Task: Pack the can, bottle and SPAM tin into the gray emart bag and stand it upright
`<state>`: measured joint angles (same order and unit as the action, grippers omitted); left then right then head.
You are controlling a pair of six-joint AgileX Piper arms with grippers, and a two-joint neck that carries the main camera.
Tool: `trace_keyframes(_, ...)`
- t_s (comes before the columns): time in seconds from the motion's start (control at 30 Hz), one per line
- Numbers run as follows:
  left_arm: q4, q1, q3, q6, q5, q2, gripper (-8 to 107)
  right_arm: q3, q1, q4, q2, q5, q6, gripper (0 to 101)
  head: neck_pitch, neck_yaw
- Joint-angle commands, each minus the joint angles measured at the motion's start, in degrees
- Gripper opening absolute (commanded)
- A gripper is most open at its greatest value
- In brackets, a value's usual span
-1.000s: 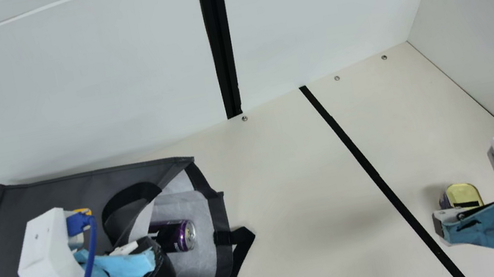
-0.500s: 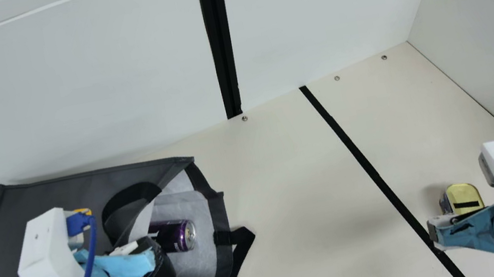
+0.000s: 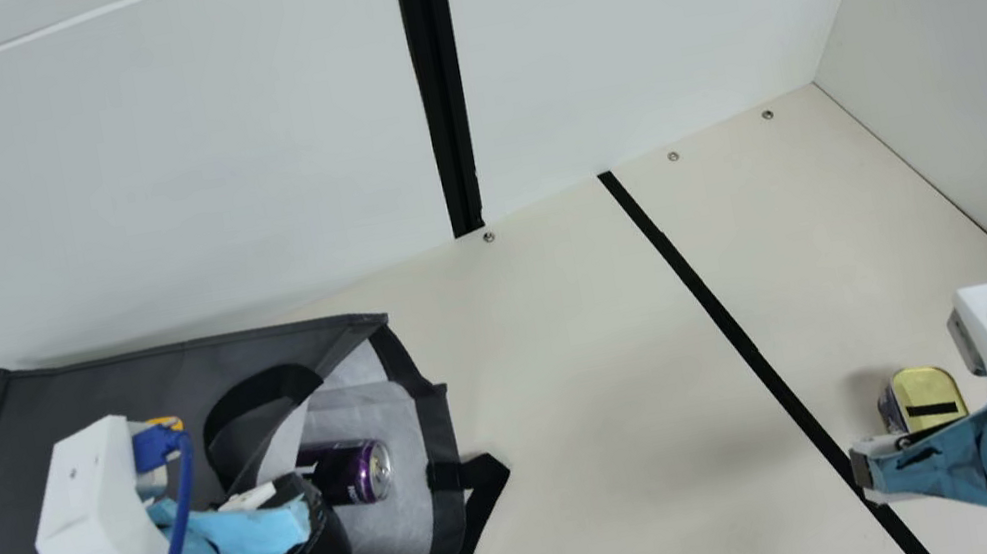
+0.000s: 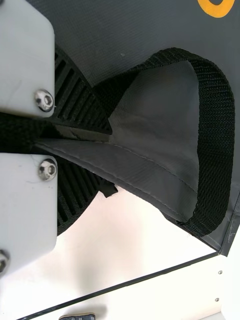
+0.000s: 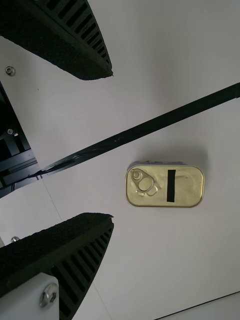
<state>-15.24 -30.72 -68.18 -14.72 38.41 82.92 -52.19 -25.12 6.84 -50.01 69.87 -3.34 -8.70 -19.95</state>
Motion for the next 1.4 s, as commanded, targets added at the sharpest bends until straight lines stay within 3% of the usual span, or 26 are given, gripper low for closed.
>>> trace_keyframes(0.0,0.0,0.0,0.0,0.0,0.0,0.0,-8,0.0,-0.6,-0.5,-0.2,0.0,-0.6,95,-1.3,0.0)
trace_keyframes(0.77,0.0,0.0,0.0,0.0,0.0,0.0,-8,4.8,-12.2,-5.5,-7.6,-9.4,-12.9,95,-1.3,0.0)
trace_keyframes(1.37,0.0,0.0,0.0,0.0,0.0,0.0,-8,4.8,-18.9,-10.1,-15.5,-16.1,-22.9,95,-1.3,0.0)
